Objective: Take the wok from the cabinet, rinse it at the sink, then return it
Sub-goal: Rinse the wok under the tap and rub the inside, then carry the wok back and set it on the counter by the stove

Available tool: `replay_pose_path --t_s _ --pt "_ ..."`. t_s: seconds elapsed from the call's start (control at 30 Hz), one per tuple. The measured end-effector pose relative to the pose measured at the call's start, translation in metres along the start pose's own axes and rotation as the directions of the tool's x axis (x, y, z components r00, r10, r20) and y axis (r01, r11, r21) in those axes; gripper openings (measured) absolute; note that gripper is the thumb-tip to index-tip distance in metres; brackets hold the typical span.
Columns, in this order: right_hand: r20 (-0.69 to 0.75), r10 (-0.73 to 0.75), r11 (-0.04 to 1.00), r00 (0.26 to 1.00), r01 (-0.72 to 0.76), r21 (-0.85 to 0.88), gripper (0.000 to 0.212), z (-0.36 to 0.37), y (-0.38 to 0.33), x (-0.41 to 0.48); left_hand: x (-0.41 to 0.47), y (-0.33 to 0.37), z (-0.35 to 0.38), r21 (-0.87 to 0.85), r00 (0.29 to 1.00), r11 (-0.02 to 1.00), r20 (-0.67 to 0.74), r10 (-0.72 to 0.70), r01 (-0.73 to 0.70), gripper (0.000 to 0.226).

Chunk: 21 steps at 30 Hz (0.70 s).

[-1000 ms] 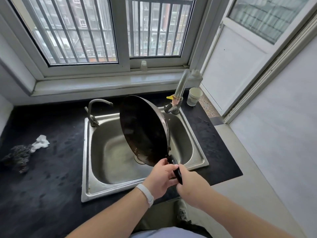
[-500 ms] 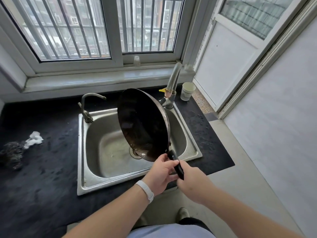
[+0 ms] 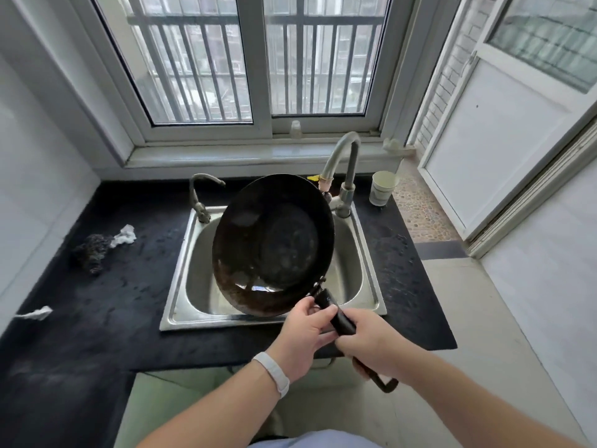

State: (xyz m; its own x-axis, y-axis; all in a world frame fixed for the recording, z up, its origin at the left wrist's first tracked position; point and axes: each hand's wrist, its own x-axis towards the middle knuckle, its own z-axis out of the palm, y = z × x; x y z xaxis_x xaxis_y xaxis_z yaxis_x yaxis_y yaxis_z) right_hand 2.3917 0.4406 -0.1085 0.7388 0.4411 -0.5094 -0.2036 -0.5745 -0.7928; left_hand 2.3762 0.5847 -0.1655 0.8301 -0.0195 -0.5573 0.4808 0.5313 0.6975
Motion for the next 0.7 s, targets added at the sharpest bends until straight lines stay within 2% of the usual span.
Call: replay_pose_path --t_s 0.13,0.2,0.3,0.4,0.53,0.7 --pt "0.115 -0.044 0.997 0.992 0.037 0.061 0.022 -0.017 0.011 -0.018 -0.026 -0.018 0.028 -0.021 0.995 0.997 -0.066 0.074 -0.076 0.022" --pt "0.188 -0.046 0.996 0.981 0.03 0.087 0.017 -0.025 0.018 -0.029 -0.038 -0.026 0.042 -0.108 0.992 0.989 -0.077 0.098 -0.106 0.017" --pt "0.294 -0.04 0.995 0.955 0.011 0.098 0.014 -0.034 0.027 -0.043 -0.058 -0.037 0.056 -0.325 0.992 0.938 -0.063 0.109 -0.123 0.025" --pt "0.38 -0.059 0.996 0.923 0.03 0.083 0.023 -0.039 0.03 -0.056 -0.077 -0.051 0.065 -0.447 0.977 0.87 -0.137 0.164 -0.209 0.025" --pt "0.505 -0.106 0.993 0.856 0.061 0.106 0.025 -0.031 0.026 -0.073 -0.114 -0.063 0.071 -0.513 0.926 0.778 -0.291 0.239 -0.362 0.031" --pt "0.681 -0.139 0.99 0.719 0.076 0.122 0.029 -0.007 0.02 -0.092 -0.166 -0.075 0.06 -0.46 0.847 0.733 -0.437 0.303 -0.501 0.029"
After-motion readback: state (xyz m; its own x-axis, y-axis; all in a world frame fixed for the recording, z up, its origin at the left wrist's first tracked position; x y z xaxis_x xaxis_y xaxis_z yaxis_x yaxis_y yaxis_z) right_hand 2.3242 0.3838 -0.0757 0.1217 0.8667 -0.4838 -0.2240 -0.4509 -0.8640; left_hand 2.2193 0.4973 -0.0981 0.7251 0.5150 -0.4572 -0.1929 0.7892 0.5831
